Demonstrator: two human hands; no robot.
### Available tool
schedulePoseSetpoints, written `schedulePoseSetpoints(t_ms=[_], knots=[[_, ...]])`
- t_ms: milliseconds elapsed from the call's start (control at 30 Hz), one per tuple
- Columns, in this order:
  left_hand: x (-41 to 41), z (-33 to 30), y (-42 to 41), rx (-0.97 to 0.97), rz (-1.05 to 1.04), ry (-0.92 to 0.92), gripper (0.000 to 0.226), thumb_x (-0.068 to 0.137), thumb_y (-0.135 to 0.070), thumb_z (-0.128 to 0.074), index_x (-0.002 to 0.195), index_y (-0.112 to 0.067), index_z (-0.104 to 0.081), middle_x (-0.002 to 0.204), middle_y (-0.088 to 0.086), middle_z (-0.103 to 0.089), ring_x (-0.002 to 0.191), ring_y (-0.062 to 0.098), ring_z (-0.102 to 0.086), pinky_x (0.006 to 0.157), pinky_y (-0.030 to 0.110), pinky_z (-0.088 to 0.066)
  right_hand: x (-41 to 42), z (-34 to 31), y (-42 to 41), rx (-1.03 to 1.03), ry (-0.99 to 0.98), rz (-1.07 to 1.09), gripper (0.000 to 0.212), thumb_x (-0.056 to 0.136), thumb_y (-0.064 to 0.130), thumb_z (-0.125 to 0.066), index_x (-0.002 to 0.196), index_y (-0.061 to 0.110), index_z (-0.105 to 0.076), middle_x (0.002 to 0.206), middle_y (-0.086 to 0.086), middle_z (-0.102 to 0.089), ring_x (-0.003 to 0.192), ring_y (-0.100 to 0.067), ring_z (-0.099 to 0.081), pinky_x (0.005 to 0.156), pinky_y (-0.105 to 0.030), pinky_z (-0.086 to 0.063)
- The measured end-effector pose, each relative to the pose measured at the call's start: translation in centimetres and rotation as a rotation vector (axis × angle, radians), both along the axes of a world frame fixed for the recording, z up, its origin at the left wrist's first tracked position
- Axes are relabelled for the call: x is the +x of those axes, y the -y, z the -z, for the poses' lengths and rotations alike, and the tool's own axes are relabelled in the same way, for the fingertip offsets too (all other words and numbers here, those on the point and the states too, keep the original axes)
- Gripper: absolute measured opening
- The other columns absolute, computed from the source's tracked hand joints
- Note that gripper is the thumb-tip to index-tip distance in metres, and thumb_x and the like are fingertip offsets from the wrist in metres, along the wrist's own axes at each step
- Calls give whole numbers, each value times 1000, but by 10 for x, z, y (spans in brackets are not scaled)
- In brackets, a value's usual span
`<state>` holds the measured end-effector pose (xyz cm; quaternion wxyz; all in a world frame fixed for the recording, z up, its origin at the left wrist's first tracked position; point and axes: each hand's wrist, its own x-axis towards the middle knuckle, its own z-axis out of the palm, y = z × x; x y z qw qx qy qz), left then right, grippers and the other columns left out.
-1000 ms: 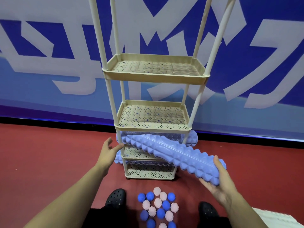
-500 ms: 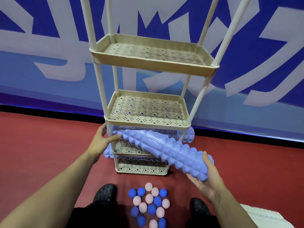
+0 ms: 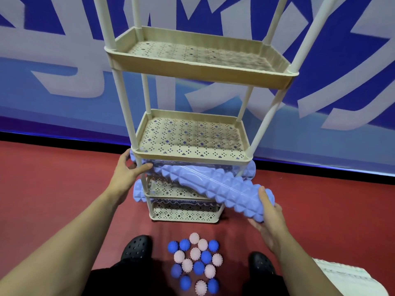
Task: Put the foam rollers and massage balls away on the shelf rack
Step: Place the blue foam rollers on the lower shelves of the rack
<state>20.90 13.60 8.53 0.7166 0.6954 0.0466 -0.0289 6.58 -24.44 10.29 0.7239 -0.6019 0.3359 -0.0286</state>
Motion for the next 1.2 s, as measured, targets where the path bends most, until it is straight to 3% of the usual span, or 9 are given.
schedulePoseSetpoints(t_ms=[67,200,367,533,667,767,867,1033,1200], knots=[[1,2,-5,-14,-8,5,85,73,-17,-90,144,-30,-45,138,-4,-63,125,14,-62,104,40,-49,4,3,-5,-7,16,40,98,57,77,-81,129,15,-58,114,-10,-71,90,-23,-73,76,-38,-61],[1,0,-18,-2,6,-4,102,65,-22,-95,150,-32,-37,148,-9,-52,132,12,-55,105,35,-45,13,3,-15,-17,48,43,74,83,45,-79,139,18,-39,129,1,-60,112,-21,-68,82,-36,-57],[1,-1,-18,19,14,12,110,64,-20,-95,152,-29,-30,149,-11,-50,132,7,-53,100,31,-47,20,12,-15,-72,54,-13,108,49,67,-92,136,20,-49,130,-6,-66,108,-22,-72,85,-41,-61],[3,-6,-22,30,8,-14,118,59,-29,-99,154,-30,-29,145,-12,-56,131,8,-55,113,46,-42,20,5,-19,48,44,15,72,78,59,-79,133,21,-53,123,-6,-69,104,-26,-73,73,-37,-61],[0,-4,-29,40,-33,-57,125,53,-41,-100,155,-33,-28,143,-7,-58,128,12,-59,112,46,-43,22,1,-21,145,64,-51,77,74,63,-80,131,15,-60,118,-8,-73,95,-22,-74,79,-40,-61],[-3,-8,-27,39,-49,-59,125,59,-30,-96,158,-31,-20,145,-8,-54,124,13,-62,111,44,-44,24,5,-25,189,97,-42,74,78,58,-79,130,7,-62,113,-12,-71,86,-20,-70,75,-35,-60],[-6,-9,-26,22,-7,-70,126,65,-18,-94,159,-33,-12,143,-7,-57,120,12,-64,109,43,-46,30,7,-29,205,109,0,91,63,64,-86,128,5,-63,113,-17,-69,84,-21,-69,70,-33,-59],[-2,-15,-38,-255,-26,-103,62,84,-14,-51,144,-29,-49,135,-7,-63,127,27,-59,109,57,-42,38,10,-33,211,95,53,59,90,49,-69,131,8,-60,125,-17,-69,90,-25,-70,66,-32,-59],[4,-13,-42,-431,-169,-148,56,101,-49,-45,150,-22,-45,144,-6,-57,127,33,-60,109,55,-45,40,10,-42,166,62,137,63,89,51,-69,135,15,-47,128,-7,-66,111,-28,-70,76,-38,-60]])
